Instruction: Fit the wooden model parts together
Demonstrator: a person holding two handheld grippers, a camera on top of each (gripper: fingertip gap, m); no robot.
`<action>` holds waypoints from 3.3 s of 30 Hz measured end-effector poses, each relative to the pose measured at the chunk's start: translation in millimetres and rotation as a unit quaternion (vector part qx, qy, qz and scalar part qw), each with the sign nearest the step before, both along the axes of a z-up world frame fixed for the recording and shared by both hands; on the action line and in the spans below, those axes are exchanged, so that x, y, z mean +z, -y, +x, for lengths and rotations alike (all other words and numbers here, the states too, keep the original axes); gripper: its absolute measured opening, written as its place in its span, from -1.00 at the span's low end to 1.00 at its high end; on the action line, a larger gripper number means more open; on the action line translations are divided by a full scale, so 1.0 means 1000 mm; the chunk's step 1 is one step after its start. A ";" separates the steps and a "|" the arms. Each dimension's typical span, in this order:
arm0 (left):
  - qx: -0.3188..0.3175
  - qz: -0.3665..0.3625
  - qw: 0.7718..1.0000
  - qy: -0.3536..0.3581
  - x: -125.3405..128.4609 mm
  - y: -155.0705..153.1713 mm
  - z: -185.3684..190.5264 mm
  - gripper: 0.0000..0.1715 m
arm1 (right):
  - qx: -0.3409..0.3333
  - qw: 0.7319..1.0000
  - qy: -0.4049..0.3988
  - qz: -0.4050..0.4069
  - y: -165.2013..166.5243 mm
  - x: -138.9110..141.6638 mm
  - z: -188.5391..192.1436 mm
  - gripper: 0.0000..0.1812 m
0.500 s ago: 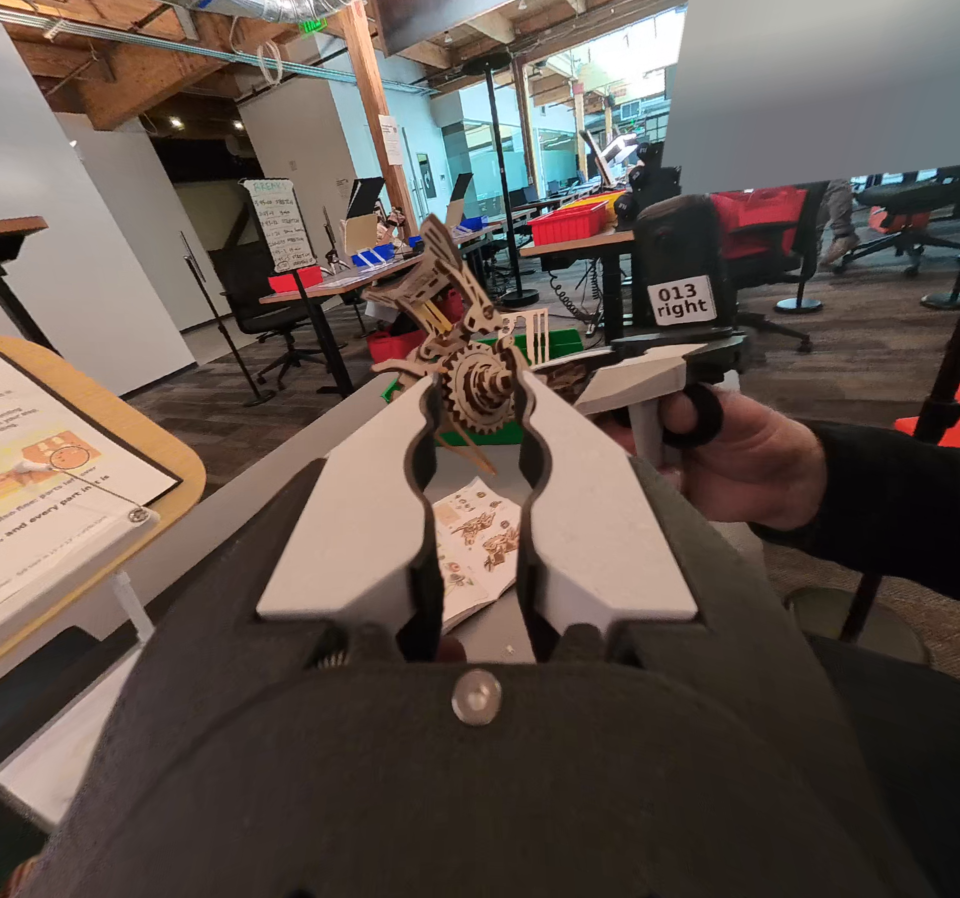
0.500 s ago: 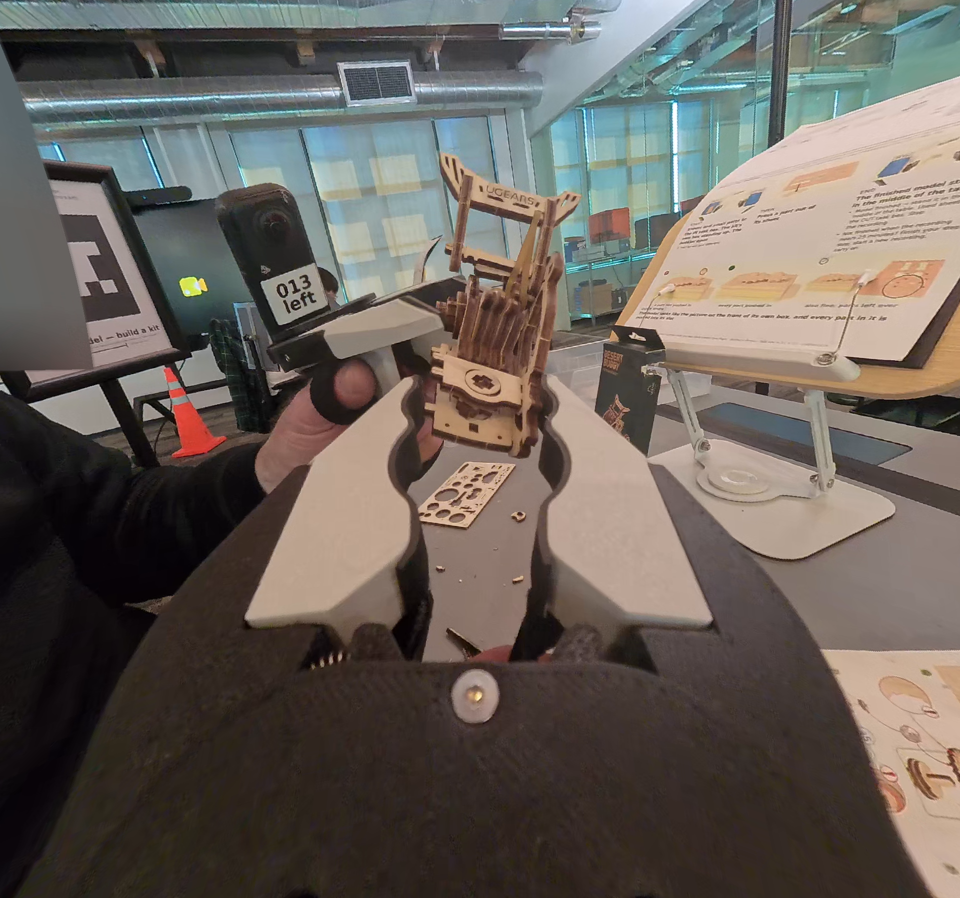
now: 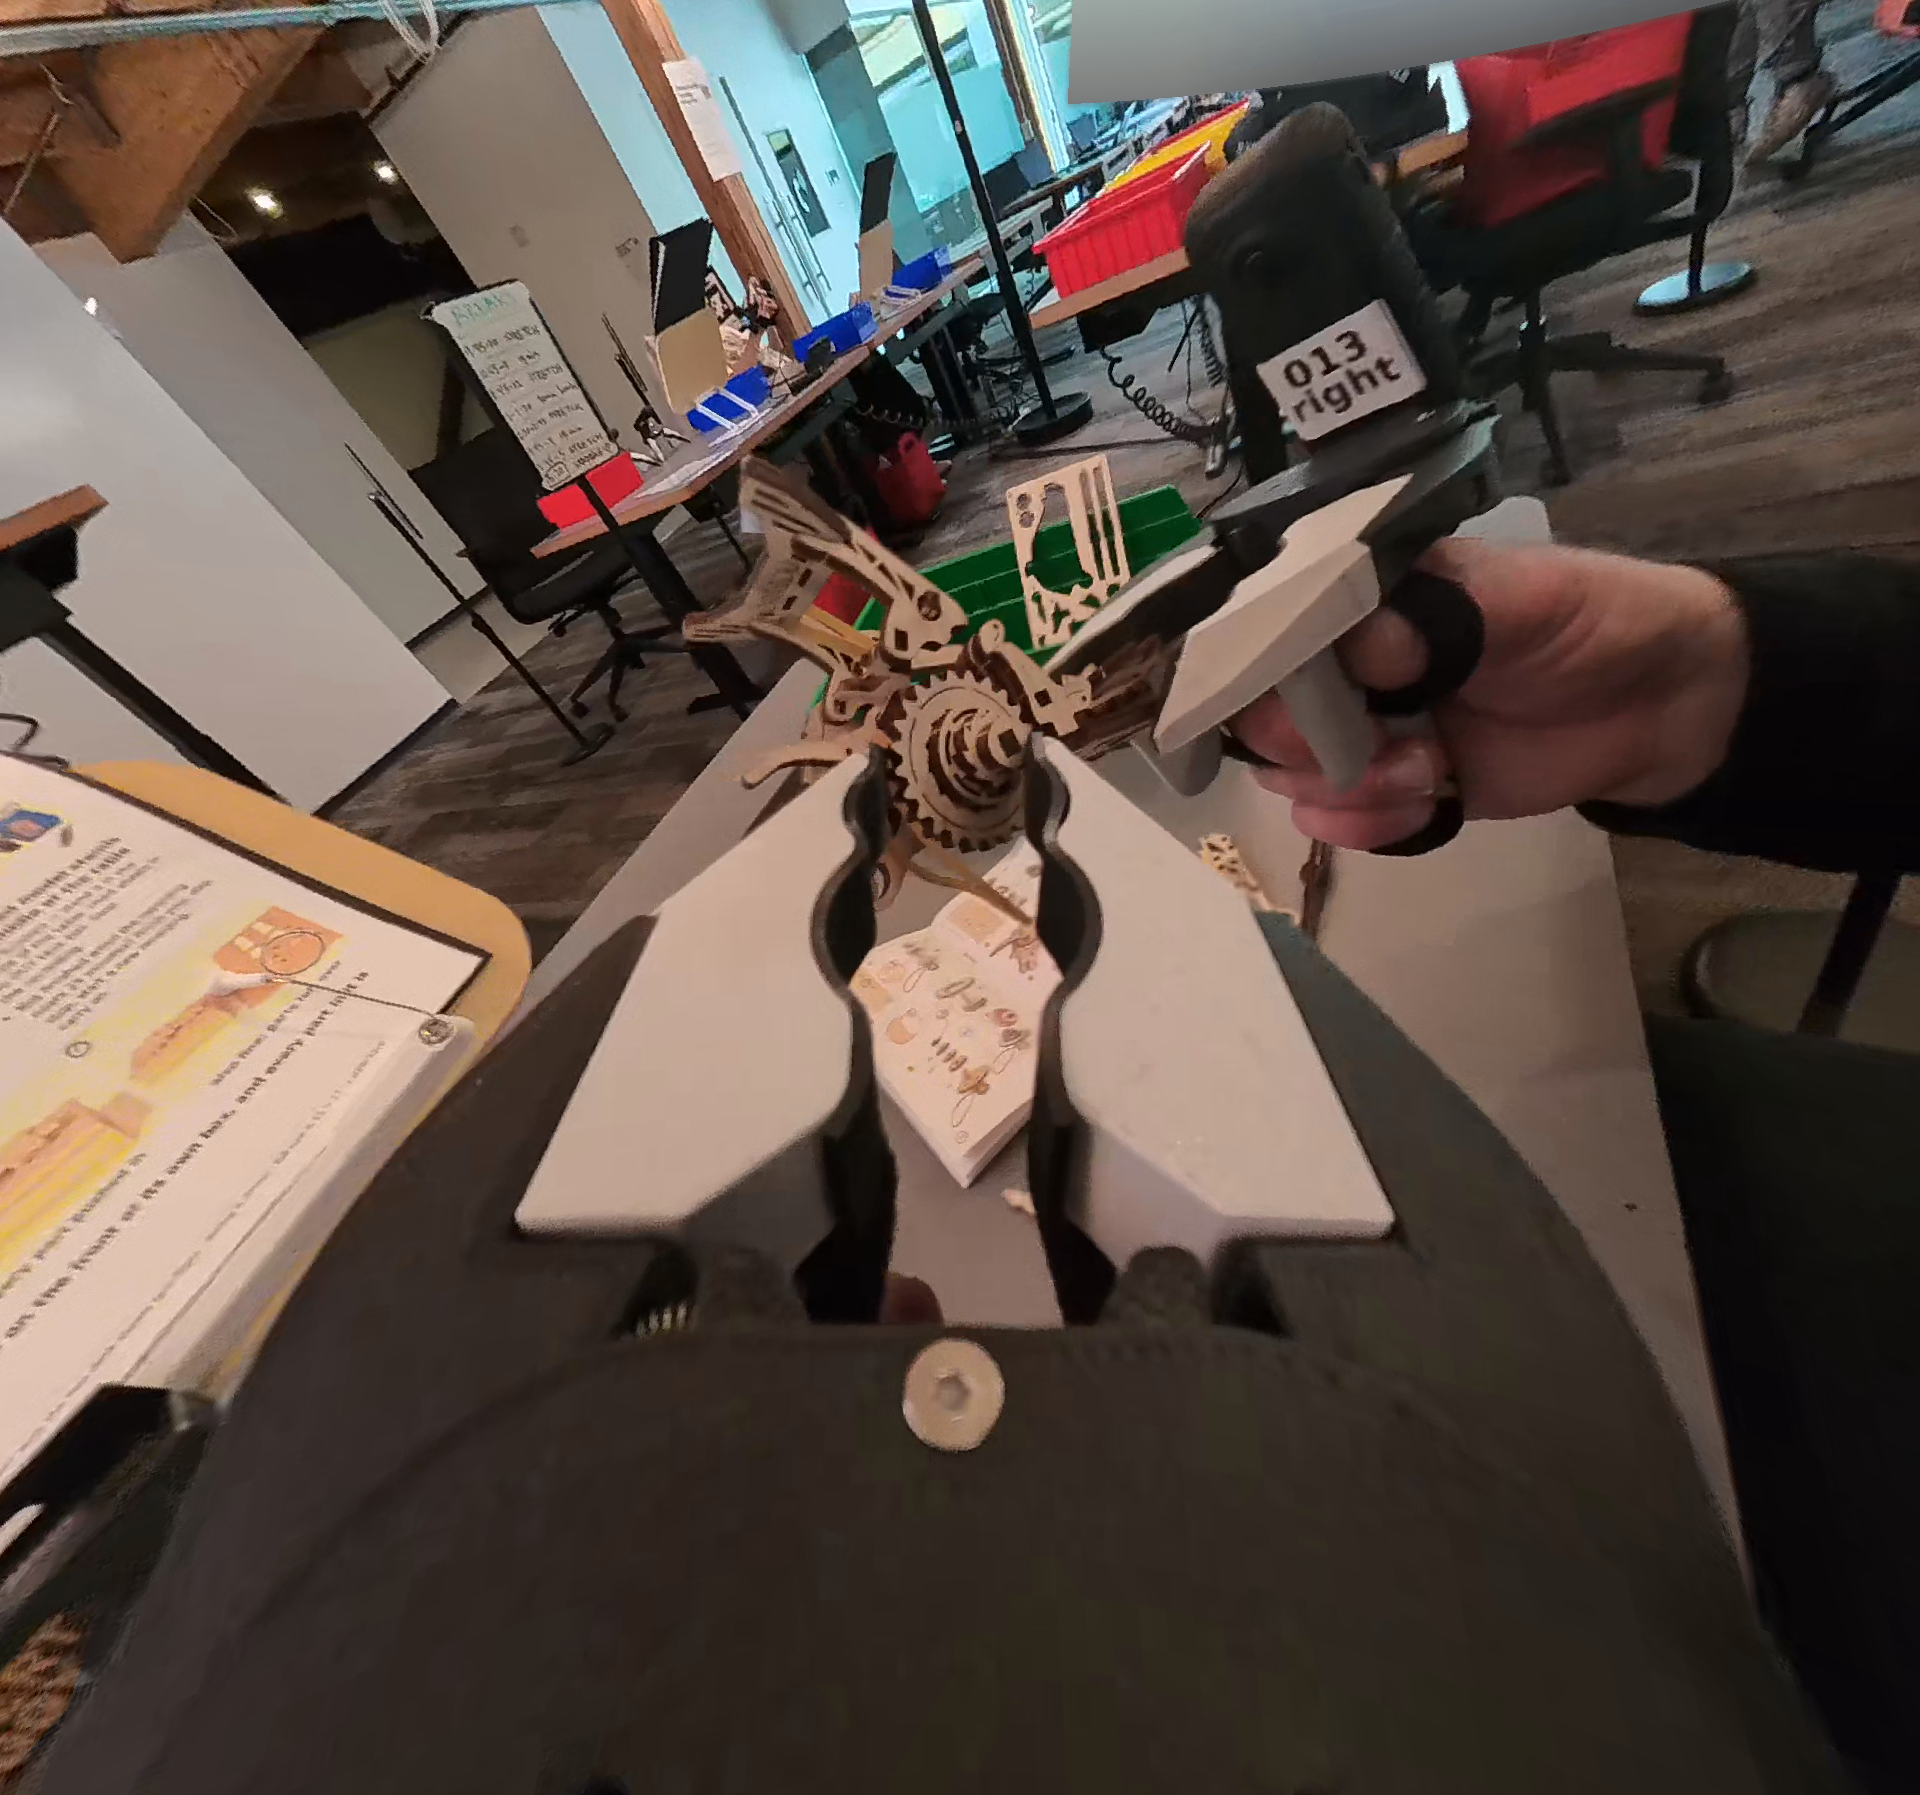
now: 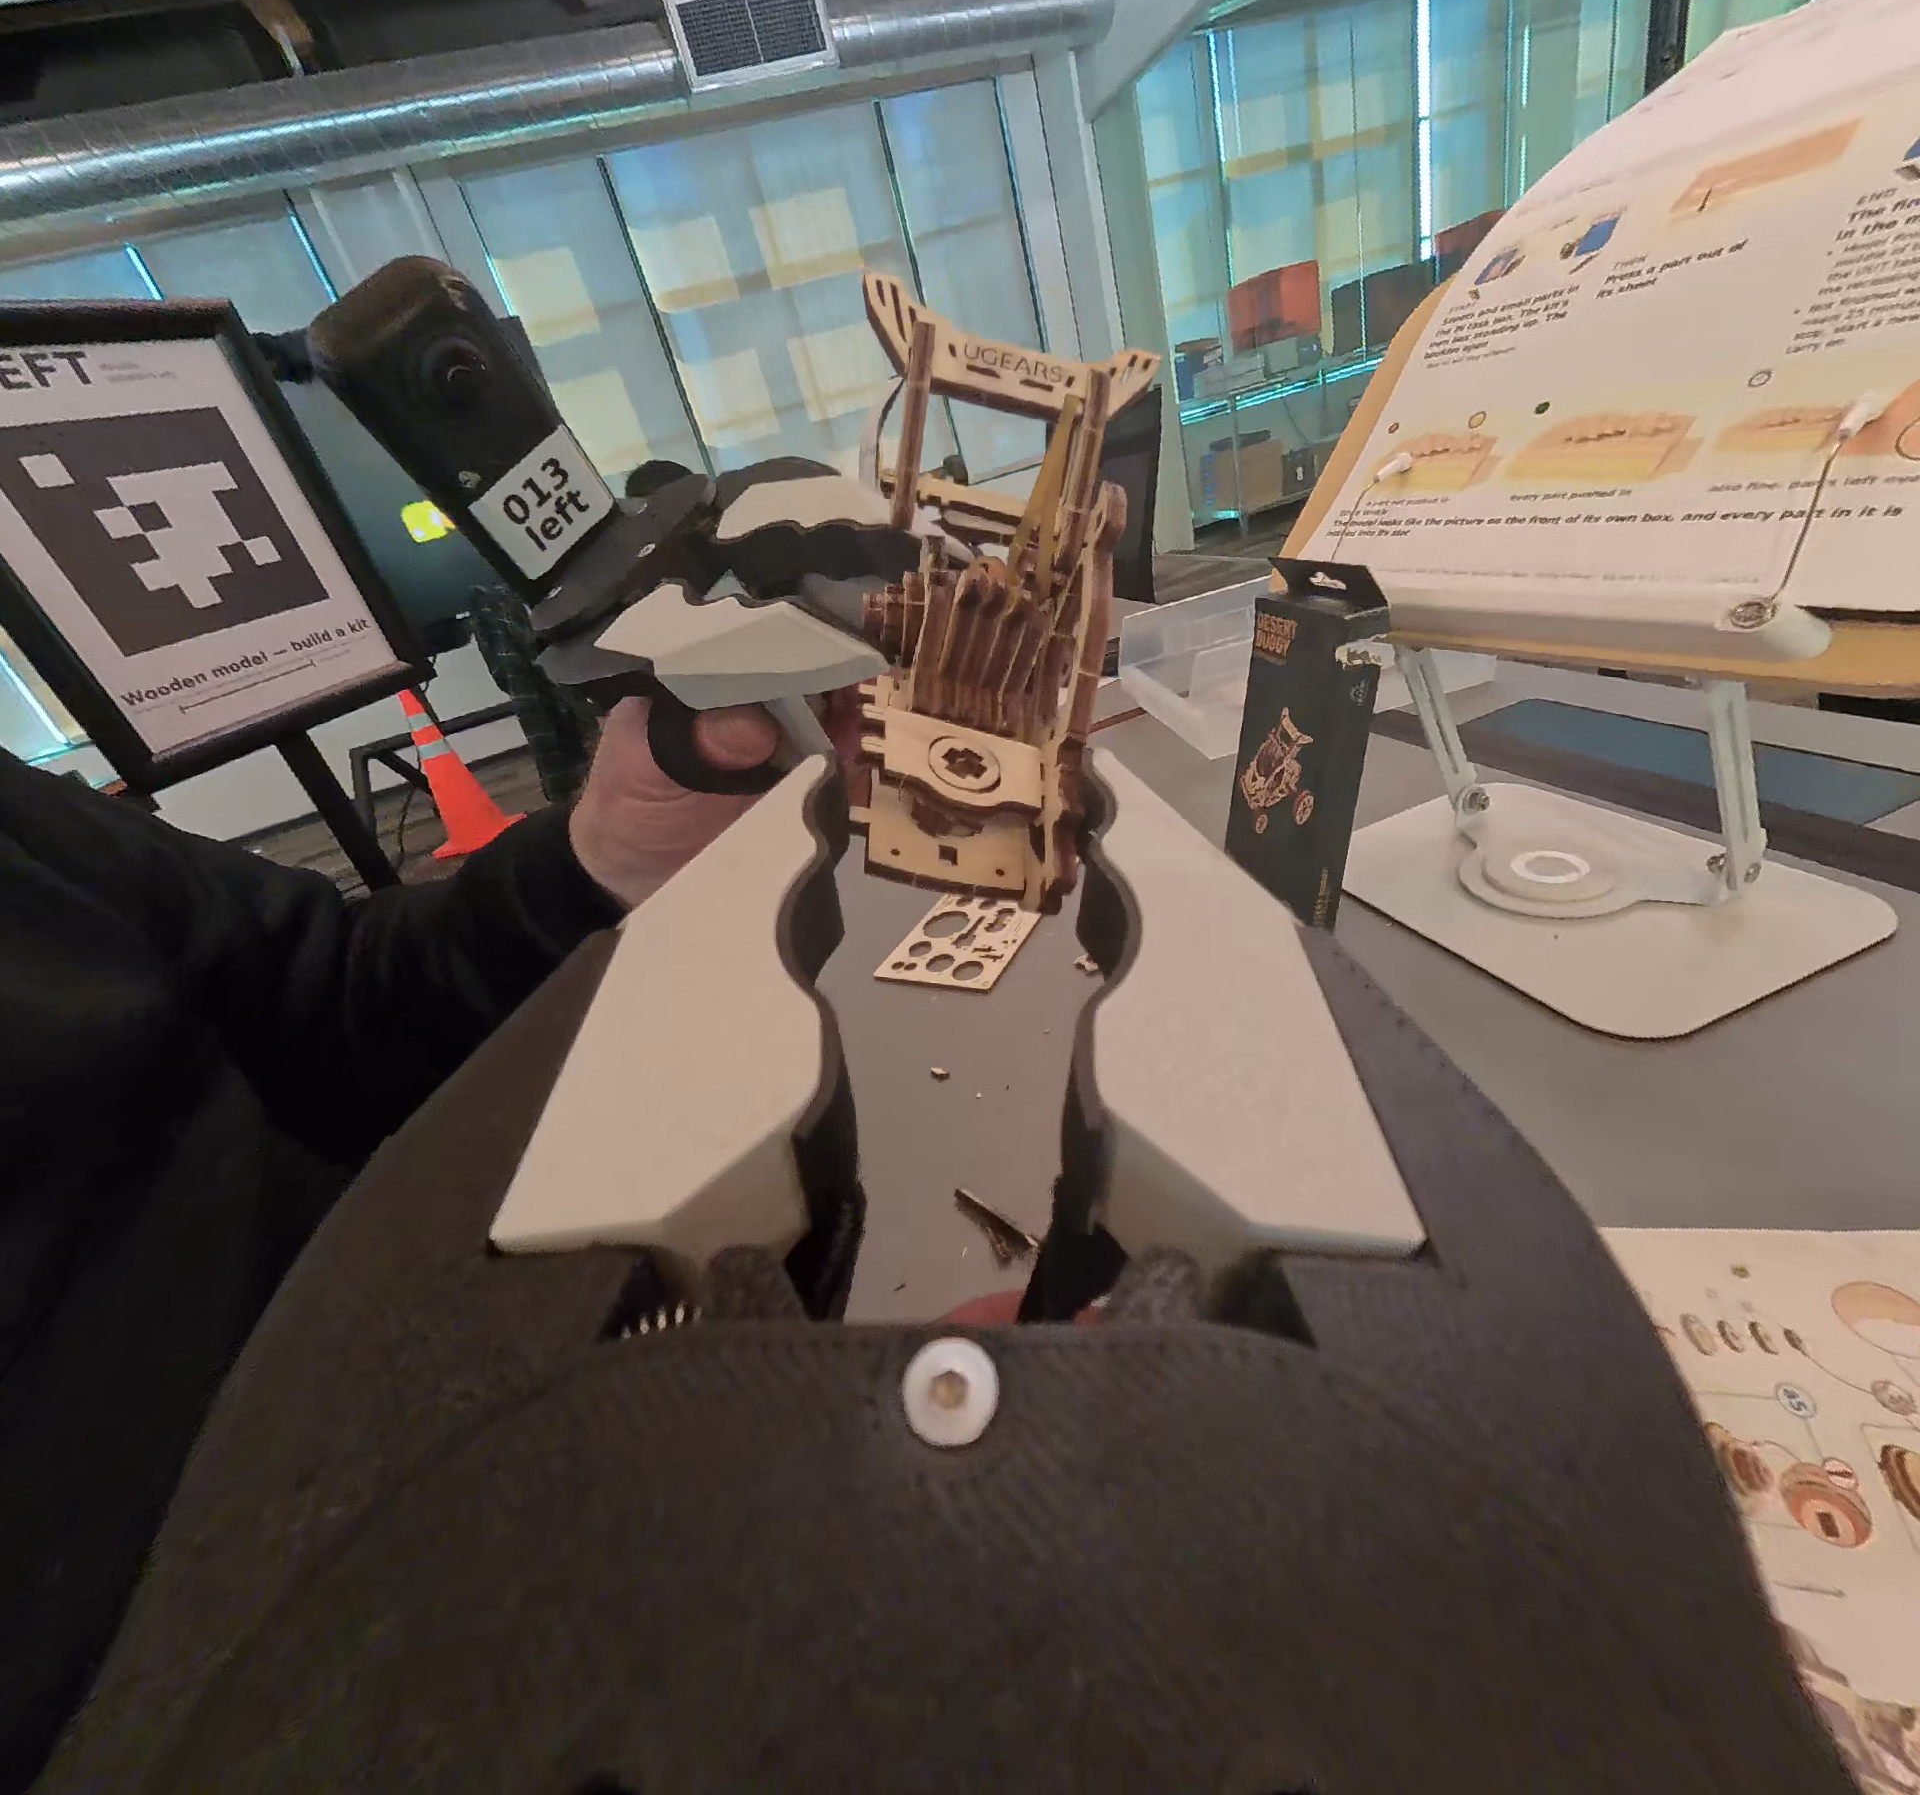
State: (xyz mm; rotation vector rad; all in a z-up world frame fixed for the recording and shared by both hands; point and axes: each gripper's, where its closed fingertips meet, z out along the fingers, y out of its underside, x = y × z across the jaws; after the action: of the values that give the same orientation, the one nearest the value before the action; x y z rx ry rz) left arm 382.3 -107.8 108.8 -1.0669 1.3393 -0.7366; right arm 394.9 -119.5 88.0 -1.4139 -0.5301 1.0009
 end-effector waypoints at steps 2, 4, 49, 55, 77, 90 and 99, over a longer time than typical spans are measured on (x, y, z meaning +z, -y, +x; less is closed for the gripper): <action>-0.011 -0.029 0.999 0.020 0.001 0.000 -0.001 -0.73 | -0.003 1.000 -0.003 0.006 0.000 0.003 0.000 -0.56; -0.018 -0.037 0.999 0.022 -0.002 -0.001 -0.002 -0.73 | -0.009 1.000 0.002 0.004 0.000 0.001 -0.001 -0.56; -0.208 -0.405 0.877 0.151 -0.036 -0.003 -0.012 -0.46 | 0.117 0.981 -0.146 -0.057 0.005 -0.032 -0.017 -0.55; -0.214 -0.390 0.883 0.151 -0.038 -0.002 -0.013 -0.47 | 0.126 0.979 -0.151 -0.048 0.005 -0.034 -0.017 -0.55; -0.189 -0.356 0.908 0.115 -0.049 -0.018 -0.033 -0.30 | 0.128 0.980 -0.141 -0.062 0.001 -0.045 -0.013 -0.56; -0.239 -0.403 0.878 0.103 -0.065 -0.012 -0.030 -0.97 | 0.167 0.971 -0.147 -0.091 0.004 -0.056 -0.018 -0.55; -0.228 -0.428 0.862 0.148 -0.074 -0.020 -0.028 -1.00 | 0.141 0.973 -0.149 -0.103 -0.001 -0.067 -0.015 -0.47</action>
State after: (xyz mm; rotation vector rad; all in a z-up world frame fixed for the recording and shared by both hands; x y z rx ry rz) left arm 353.8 -87.4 34.4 -1.2364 0.9898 -1.8935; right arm 380.0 -118.8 20.5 -1.3575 -0.4188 1.5071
